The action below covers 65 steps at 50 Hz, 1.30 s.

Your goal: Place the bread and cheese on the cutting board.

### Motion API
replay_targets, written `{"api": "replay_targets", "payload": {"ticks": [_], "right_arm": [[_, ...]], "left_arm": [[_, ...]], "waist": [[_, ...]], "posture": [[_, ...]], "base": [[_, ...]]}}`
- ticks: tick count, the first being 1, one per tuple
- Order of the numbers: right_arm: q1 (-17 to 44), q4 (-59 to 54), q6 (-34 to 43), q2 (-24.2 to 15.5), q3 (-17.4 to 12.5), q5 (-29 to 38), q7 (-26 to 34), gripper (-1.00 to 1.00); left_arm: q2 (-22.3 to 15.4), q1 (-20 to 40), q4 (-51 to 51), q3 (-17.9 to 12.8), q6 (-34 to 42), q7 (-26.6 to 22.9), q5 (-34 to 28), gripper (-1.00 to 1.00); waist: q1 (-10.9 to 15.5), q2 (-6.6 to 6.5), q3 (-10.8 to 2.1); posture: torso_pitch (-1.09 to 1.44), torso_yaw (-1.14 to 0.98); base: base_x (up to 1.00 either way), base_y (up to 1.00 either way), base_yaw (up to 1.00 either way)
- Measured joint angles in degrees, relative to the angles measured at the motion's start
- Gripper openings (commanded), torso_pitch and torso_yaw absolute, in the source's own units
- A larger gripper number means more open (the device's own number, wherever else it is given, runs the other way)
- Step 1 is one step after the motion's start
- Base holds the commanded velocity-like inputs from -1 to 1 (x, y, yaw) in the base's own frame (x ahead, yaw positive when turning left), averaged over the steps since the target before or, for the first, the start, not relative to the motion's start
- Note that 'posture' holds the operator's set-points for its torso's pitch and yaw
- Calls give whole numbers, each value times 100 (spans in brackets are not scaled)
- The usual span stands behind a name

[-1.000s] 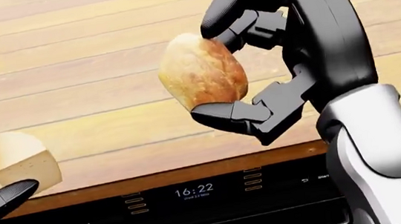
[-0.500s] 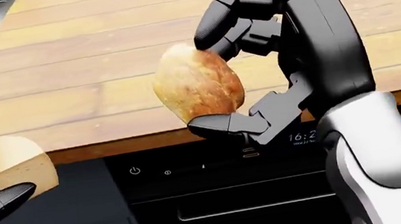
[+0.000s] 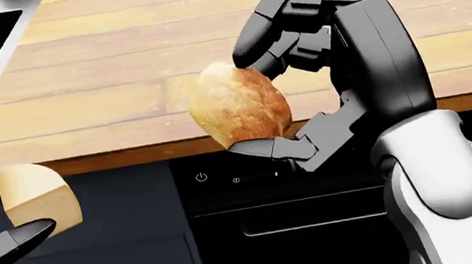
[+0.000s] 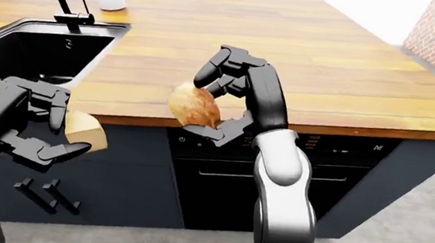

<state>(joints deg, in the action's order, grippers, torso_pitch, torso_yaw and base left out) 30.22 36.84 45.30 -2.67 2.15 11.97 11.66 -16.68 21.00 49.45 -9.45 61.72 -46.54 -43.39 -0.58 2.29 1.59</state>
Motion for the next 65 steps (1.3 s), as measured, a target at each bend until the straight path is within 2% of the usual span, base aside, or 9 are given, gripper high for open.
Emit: {"api": "replay_targets", "payload": {"ticks": [5,10,17,24,37,46,53,60,65], "right_arm": [[132,210,-21,-23,-129,98,15,-100],[67,51,118,32,109,7,173,-100],[239,135,-47,57,43,85,103,-100],[132,59,24,70,80,104,125,-100],[199,263,173,24,-87,125,41,-100],[3,232,38,56,30,69,118,-100],[-42,74,73,29,-27,146,92,-100],[187,200,-47,103,41,172,92,-100],[94,24,110,109,140,143,203,-100]], "left_arm": [[-42,116,80,46,-65,-15,-19,-100],[-89,71,-92,-88,113,-38,-150,-100],[-111,189,56,-64,43,-76,-164,-100],[-58,54,-3,-100,86,-96,-142,-100],[-23,92,44,5,-50,-62,-81,-100],[-3,-1,56,-55,-61,-5,-115,-100],[18,15,-84,86,13,-105,-53,-100],[-90,189,42,-22,-35,-75,-126,-100],[-73,105,-2,-64,80,-103,-162,-100]], "waist": [[-35,-720,83],[243,-452,97],[124,335,146],[185,251,66],[-116,-834,-33],[25,-396,224],[-108,-49,44],[-77,-708,32],[80,-560,145]], "posture": [[0,0],[0,0],[0,0],[0,0],[0,0],[0,0],[0,0],[0,0],[0,0]], "base": [[5,0,72],[11,0,81],[15,0,82],[16,47,35],[19,82,0],[25,83,0],[27,98,0],[27,100,0],[26,100,0]]}}
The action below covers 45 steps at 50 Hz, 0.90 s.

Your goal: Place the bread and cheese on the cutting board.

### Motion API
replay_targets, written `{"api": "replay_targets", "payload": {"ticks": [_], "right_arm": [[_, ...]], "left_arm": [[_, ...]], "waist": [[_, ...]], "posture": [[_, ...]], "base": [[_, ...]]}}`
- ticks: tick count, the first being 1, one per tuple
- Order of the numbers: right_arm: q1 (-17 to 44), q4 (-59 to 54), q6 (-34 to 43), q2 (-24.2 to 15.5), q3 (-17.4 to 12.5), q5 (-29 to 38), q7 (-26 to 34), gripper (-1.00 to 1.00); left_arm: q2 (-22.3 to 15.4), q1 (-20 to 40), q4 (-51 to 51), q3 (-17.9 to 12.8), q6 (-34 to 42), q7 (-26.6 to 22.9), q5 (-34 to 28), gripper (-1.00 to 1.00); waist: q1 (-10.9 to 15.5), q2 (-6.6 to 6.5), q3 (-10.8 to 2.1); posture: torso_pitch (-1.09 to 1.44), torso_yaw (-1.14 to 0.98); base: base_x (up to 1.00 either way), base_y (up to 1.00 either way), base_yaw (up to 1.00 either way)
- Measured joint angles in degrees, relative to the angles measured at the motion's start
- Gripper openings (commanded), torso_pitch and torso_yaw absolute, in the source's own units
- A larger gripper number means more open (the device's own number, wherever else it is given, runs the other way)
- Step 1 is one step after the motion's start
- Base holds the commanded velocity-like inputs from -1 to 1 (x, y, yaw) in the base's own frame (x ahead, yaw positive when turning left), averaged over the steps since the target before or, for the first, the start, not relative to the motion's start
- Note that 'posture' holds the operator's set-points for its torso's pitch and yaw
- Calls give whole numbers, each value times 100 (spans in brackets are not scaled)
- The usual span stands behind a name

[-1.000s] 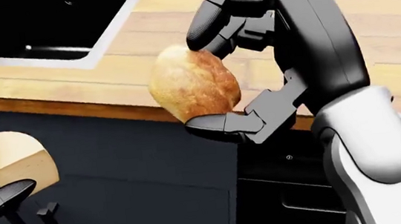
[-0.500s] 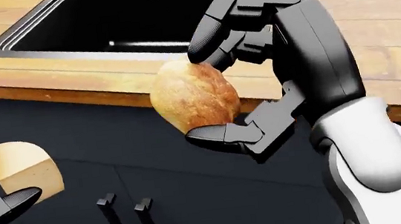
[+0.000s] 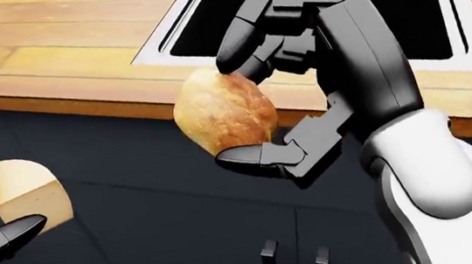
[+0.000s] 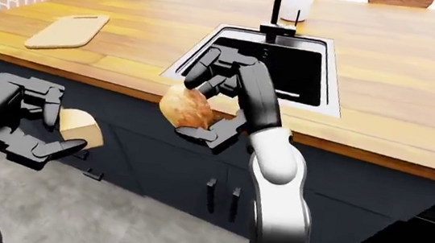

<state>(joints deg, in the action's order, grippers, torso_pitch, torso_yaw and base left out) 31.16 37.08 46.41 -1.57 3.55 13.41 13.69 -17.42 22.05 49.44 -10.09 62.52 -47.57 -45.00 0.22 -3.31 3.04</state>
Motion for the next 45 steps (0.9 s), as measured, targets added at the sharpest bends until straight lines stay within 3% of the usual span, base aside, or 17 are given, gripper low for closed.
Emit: {"api": "replay_targets", "payload": {"ticks": [4,6,8,11,13,16,19,25,31,32,33,36,38,41,43,45], "right_arm": [[55,136,-74,3,-122,13,-59,-100],[76,174,-142,-9,-157,2,-98,-100],[-39,116,-156,-33,-187,-1,-122,-100],[-129,22,-101,-58,-157,20,-119,-100],[-56,88,-137,-59,-126,21,-108,-100],[2,232,-232,0,-61,8,-87,-100],[-107,105,-162,11,70,-39,-5,-100],[-61,146,-184,3,-74,48,-40,-100],[-52,175,-241,-1,-78,22,-39,-100],[-101,169,-245,-27,-109,22,-43,-100],[-172,135,-222,-25,-141,29,-47,-100],[-185,44,-104,-41,-170,53,-65,-100],[-42,124,-117,-34,-176,40,-77,-100],[66,256,-220,0,-118,-2,-97,-100],[-13,150,-187,43,29,-51,-60,-100],[-14,54,-95,14,58,-80,-12,-100]], "left_arm": [[7,-11,88,5,-67,7,22,-100],[2,42,57,20,-86,18,30,-100],[84,-39,36,95,-108,22,51,-100],[94,-102,-58,135,-83,-18,116,-100],[67,-36,-3,73,-109,12,100,-100],[29,-24,78,-1,-154,70,40,-100],[39,-120,-46,-43,-69,74,-8,-100],[47,-89,65,3,-166,64,19,-100],[53,-80,22,-16,-179,72,28,-100],[102,-112,23,23,-189,71,36,-100],[113,-152,2,72,-180,50,55,-100],[96,-120,-69,109,-144,1,99,-100],[61,-24,-3,69,-167,21,75,-100],[18,-1,65,15,-194,45,23,-100],[11,-84,-69,-46,-122,34,-13,-100],[5,-64,-94,-46,-51,12,-30,-100]], "waist": [[36,245,81],[-52,389,37],[-200,372,73],[-253,433,-115],[-306,301,-102],[-180,-69,-70],[-62,-125,-9],[-42,151,-1],[-60,301,-1],[-115,222,89],[-145,262,124],[-177,437,-87],[-257,290,-104],[-191,-82,-53],[-82,-116,19],[-38,-97,6]], "posture": [[0,0],[0,0],[0,0],[0,0],[0,0],[0,0],[0,0],[0,0],[0,0],[0,0],[0,0],[0,0],[0,0],[0,0],[0,0],[0,0]], "base": [[27,100,0],[30,85,0],[31,73,0],[33,67,0],[33,66,0],[34,67,0],[34,67,0],[34,67,0],[34,67,0],[35,66,0],[34,66,0],[34,56,0],[34,50,0],[34,47,0],[33,46,0],[35,46,0]]}}
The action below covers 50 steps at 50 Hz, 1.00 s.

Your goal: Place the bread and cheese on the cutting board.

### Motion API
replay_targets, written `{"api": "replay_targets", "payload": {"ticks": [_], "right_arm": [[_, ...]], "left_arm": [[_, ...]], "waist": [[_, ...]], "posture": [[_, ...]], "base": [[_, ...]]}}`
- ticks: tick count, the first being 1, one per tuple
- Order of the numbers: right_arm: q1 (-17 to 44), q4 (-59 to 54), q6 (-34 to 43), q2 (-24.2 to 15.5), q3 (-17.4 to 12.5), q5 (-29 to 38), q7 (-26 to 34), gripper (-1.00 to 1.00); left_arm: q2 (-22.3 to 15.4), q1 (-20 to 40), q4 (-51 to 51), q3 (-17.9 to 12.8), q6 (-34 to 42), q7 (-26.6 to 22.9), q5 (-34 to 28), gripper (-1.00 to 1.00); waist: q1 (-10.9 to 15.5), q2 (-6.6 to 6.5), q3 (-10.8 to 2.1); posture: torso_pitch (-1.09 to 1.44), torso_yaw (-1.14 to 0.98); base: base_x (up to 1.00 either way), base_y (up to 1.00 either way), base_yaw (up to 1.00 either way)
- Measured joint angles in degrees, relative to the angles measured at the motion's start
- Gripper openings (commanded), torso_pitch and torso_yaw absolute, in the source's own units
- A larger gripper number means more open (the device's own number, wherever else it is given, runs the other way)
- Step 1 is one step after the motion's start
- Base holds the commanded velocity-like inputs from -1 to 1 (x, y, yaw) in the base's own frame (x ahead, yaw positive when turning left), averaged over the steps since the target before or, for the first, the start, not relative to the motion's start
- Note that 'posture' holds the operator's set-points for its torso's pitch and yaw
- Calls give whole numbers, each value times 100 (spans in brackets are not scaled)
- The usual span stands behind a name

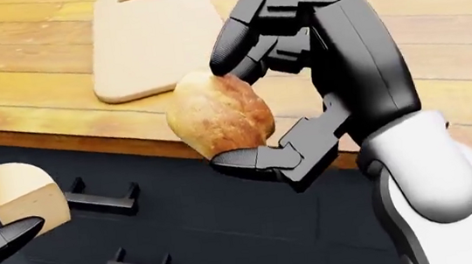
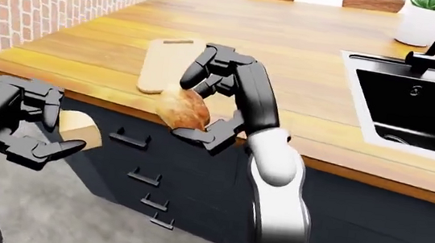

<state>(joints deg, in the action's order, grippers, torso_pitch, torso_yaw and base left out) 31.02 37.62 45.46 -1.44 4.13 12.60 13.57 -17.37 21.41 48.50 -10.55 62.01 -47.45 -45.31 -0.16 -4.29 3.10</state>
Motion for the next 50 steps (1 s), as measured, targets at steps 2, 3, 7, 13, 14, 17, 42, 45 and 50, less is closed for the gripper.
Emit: {"api": "replay_targets", "payload": {"ticks": [2,3,7,13,14,17,42,45,50], "right_arm": [[30,16,46,-19,-62,27,-1,-100],[42,53,44,-20,-93,47,-14,-100],[120,204,-16,31,-189,25,-76,-100],[75,127,3,-5,-129,-77,-124,-100],[66,115,18,-4,-121,-90,-123,-100],[119,137,97,-25,-145,-120,-134,-100],[138,81,-85,-32,-176,-71,-81,-100],[188,159,-61,-26,-251,-103,-146,-100],[223,153,52,-16,-309,-315,-299,-100]], "left_arm": [[-7,47,103,28,-15,-12,6,-100],[-8,59,152,36,-35,-18,13,-100],[-12,50,209,18,-82,-18,29,-100],[9,-24,101,-2,-52,0,20,-100],[15,-39,86,-1,-44,3,21,-100],[31,-40,59,19,-47,19,29,-100],[26,35,52,55,-31,-16,4,-100],[11,56,97,76,-44,-49,40,-100],[7,11,126,26,-54,-45,43,-100]], "waist": [[0,107,-27],[-4,157,-31],[-14,232,-26],[29,311,8],[37,344,15],[49,430,-2],[92,598,-35],[78,505,-106],[49,405,-187]], "posture": [[0,0],[0,0],[0,0],[0,0],[0,0],[0,0],[0,0],[0,0],[0,0]], "base": [[34,46,0],[34,47,0],[17,22,0],[0,0,0],[0,0,0],[0,0,0],[0,0,0],[0,0,0],[0,0,-10]]}}
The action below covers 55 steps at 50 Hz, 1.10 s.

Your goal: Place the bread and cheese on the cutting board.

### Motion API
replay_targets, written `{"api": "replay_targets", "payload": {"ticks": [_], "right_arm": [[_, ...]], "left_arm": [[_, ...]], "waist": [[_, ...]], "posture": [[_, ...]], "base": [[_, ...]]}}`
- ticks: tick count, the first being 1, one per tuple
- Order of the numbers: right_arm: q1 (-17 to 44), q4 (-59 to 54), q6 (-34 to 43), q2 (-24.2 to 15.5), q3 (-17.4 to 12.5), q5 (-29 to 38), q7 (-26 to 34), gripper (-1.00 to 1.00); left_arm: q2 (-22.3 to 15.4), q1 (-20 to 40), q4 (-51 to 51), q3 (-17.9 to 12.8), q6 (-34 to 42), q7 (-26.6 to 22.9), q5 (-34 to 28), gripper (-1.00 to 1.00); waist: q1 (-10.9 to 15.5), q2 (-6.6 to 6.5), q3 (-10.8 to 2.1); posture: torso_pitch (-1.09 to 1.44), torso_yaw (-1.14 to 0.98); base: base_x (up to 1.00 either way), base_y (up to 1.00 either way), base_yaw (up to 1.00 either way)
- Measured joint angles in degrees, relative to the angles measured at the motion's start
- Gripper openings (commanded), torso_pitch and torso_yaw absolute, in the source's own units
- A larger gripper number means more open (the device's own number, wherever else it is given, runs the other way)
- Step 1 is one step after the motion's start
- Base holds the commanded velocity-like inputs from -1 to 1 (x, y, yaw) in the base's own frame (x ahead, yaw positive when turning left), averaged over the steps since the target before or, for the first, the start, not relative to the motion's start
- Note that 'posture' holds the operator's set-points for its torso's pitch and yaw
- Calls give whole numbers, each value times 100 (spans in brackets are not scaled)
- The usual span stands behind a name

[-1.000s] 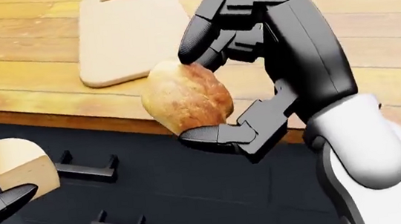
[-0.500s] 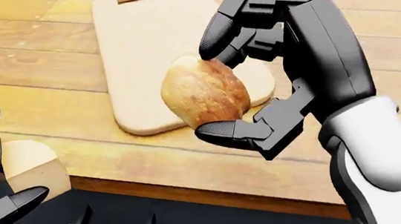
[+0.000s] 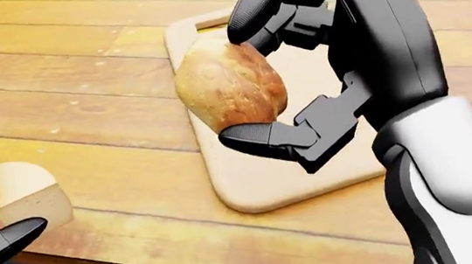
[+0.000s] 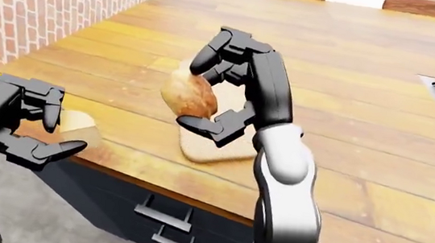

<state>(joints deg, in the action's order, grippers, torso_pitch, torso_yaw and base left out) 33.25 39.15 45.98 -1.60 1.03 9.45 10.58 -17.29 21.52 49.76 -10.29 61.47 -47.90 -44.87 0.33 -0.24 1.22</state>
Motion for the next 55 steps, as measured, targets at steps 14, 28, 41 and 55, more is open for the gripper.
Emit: {"api": "replay_targets", "payload": {"ticks": [14,28,41,55], "right_arm": [[-109,39,21,-161,-123,-232,-210,-100],[-182,-93,-200,-48,218,61,9,-100],[299,-203,131,-49,190,430,106,-100],[745,-1170,464,-353,-14,1165,22,-100]], "left_arm": [[95,-32,-4,137,-99,62,82,-100],[58,-65,-124,9,-43,105,8,-100],[11,34,9,20,-25,44,44,-100],[64,-31,-32,77,-63,102,73,-100]], "waist": [[-216,23,92],[-42,79,133],[-8,51,88],[-13,12,97]], "posture": [[0,0],[0,0],[0,0],[0,0]], "base": [[0,0,-54],[0,0,-10],[0,0,0],[0,0,0]]}}
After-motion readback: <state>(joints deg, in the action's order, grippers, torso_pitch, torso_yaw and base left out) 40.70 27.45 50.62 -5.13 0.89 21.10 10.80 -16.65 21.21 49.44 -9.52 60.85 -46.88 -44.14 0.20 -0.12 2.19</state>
